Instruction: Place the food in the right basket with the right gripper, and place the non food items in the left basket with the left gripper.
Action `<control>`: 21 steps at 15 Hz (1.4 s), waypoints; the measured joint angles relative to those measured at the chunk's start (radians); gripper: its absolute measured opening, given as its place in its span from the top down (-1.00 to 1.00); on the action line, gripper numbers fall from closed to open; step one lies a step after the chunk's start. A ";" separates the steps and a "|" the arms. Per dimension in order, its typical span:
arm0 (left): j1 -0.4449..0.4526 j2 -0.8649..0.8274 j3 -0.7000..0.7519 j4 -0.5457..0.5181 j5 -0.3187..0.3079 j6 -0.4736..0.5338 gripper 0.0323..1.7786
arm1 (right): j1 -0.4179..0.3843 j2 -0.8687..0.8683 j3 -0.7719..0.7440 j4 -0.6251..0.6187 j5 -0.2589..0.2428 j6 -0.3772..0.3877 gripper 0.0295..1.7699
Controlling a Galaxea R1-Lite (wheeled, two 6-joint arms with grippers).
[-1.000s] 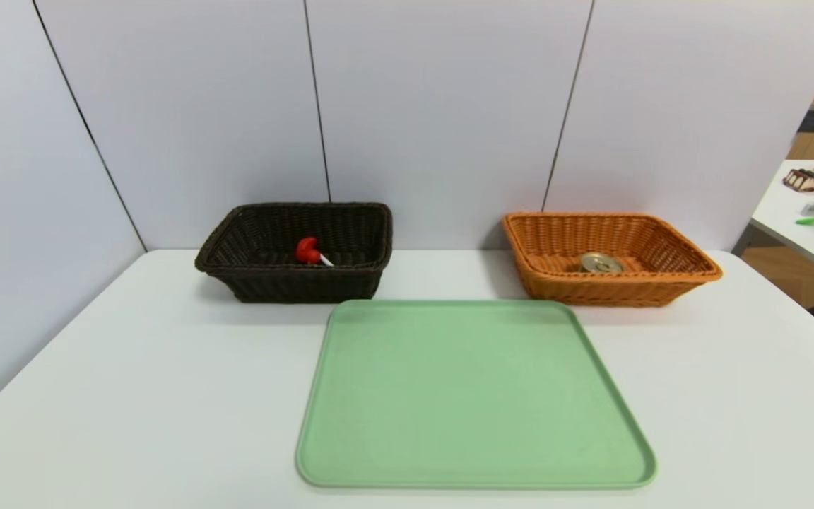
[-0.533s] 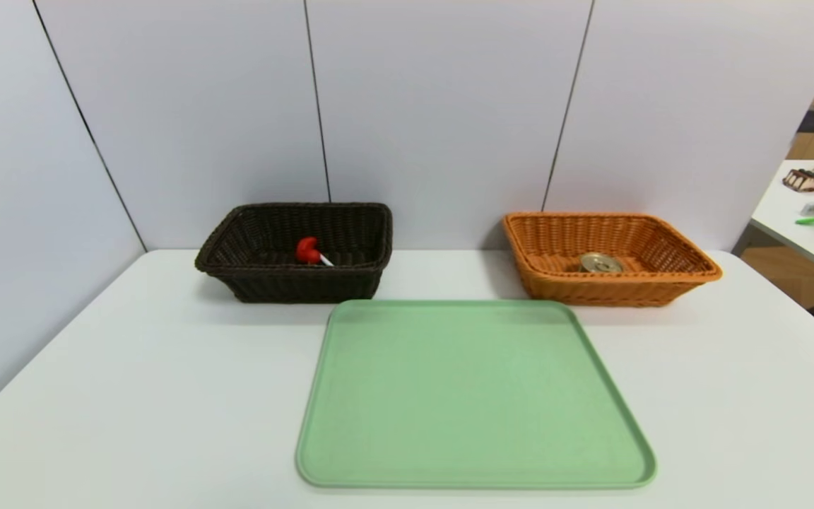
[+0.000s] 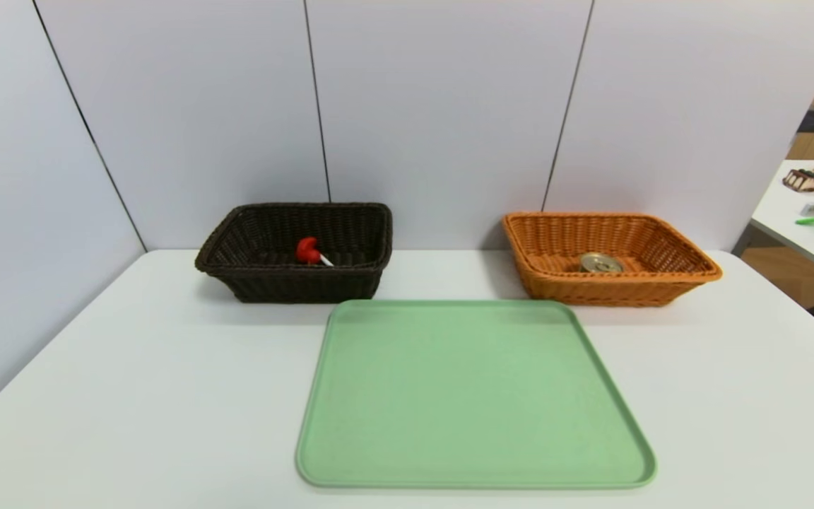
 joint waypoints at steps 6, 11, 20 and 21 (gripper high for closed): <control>0.000 0.000 0.142 -0.150 -0.004 0.048 -0.90 | 0.000 -0.001 0.246 -0.326 0.055 -0.073 -0.92; 0.000 0.000 0.168 -0.086 -0.027 0.054 -0.90 | 0.001 -0.001 0.493 -0.624 0.087 -0.135 -0.92; 0.000 0.000 0.169 0.126 -0.082 0.046 -0.90 | 0.001 -0.001 0.526 -0.247 0.096 -0.106 -0.92; 0.000 0.000 0.169 0.144 -0.085 0.044 -0.90 | 0.001 0.000 0.526 -0.241 0.111 -0.104 -0.92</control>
